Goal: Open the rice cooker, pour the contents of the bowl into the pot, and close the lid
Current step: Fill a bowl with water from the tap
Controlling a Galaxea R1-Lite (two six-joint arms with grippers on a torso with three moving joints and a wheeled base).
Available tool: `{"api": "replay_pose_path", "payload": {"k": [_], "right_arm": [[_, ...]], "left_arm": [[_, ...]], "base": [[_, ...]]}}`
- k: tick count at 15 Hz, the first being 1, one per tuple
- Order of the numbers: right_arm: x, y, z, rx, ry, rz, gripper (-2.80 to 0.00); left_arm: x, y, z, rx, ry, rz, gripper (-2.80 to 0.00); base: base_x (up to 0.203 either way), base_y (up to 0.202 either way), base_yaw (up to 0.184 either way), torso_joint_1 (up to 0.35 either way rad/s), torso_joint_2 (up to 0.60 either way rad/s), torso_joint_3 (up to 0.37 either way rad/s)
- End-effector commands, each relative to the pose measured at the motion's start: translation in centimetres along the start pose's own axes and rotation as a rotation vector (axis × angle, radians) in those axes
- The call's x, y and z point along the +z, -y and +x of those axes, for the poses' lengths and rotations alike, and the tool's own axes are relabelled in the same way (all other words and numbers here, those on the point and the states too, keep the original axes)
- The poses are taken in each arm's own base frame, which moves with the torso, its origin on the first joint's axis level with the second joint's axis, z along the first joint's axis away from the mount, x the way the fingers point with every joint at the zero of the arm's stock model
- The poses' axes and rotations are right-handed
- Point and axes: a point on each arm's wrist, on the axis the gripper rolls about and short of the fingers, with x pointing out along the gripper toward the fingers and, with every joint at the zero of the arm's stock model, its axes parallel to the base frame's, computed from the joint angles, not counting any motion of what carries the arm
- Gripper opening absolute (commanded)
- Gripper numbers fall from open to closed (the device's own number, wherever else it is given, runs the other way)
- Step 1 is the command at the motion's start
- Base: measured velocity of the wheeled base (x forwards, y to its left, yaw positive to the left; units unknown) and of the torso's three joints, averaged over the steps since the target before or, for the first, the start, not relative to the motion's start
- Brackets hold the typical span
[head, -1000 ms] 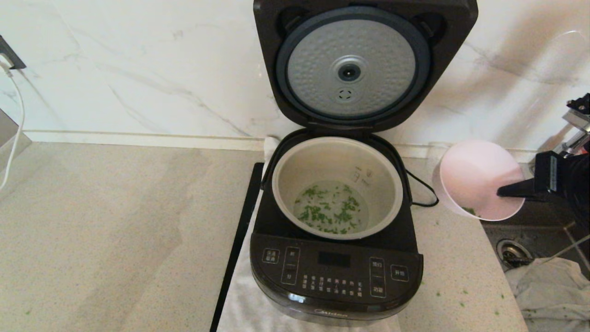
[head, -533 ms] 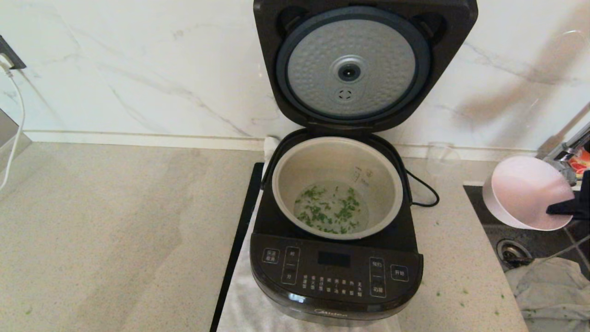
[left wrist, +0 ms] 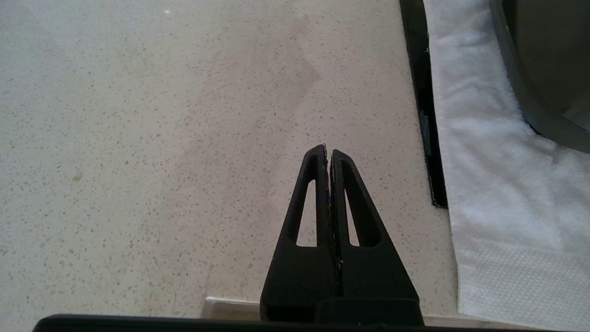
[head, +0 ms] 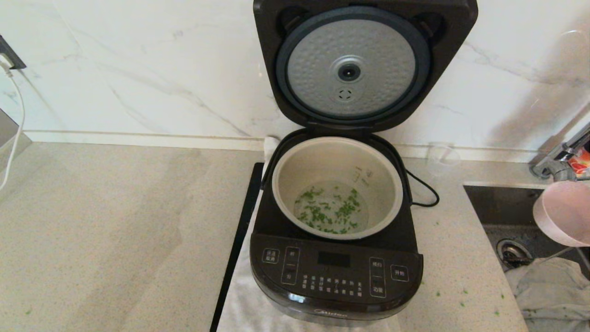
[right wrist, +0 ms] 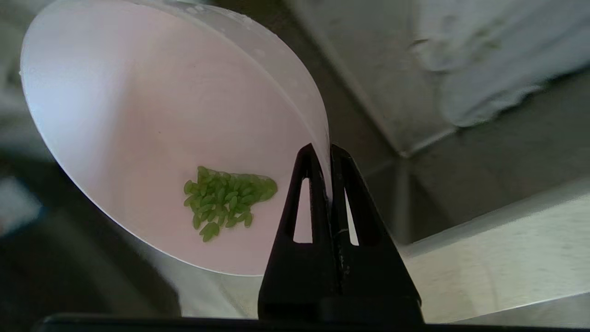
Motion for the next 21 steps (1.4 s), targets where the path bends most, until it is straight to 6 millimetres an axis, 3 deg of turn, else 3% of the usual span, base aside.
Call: {"api": "replay_pose_path", "payload": {"k": [1,8,12,17,21], "right_arm": [[1.9,3.4,2.0,-0.036,-0.035,0.099,-2.80],[5.7,13.2,4.8,-0.064,-0.048,0.346,-2.80],[8.1,17.7,5.4,-0.030,-0.011,0.432,-2.80],[10.1,19.5,6.5,0.022,-0.032,0.487,-2.80],[11.5,19.6,7.6,0.035,-0.018,0.504,-2.80]], "left_arm": [[0.0,0.0,0.0,0.001,0.001,0.000,-2.80],[0.0,0.0,0.0,0.000,0.001,0.000,-2.80],[0.0,0.0,0.0,-0.001,0.001,0.000,-2.80],[0.0,0.0,0.0,0.001,0.001,0.000,-2.80],[0.0,0.0,0.0,0.000,-0.001,0.000,-2.80]], "base": [[0.000,0.000,0.000,0.000,0.00,0.000],[0.000,0.000,0.000,0.000,0.00,0.000],[0.000,0.000,0.000,0.000,0.00,0.000],[0.000,0.000,0.000,0.000,0.00,0.000],[0.000,0.000,0.000,0.000,0.00,0.000]]}}
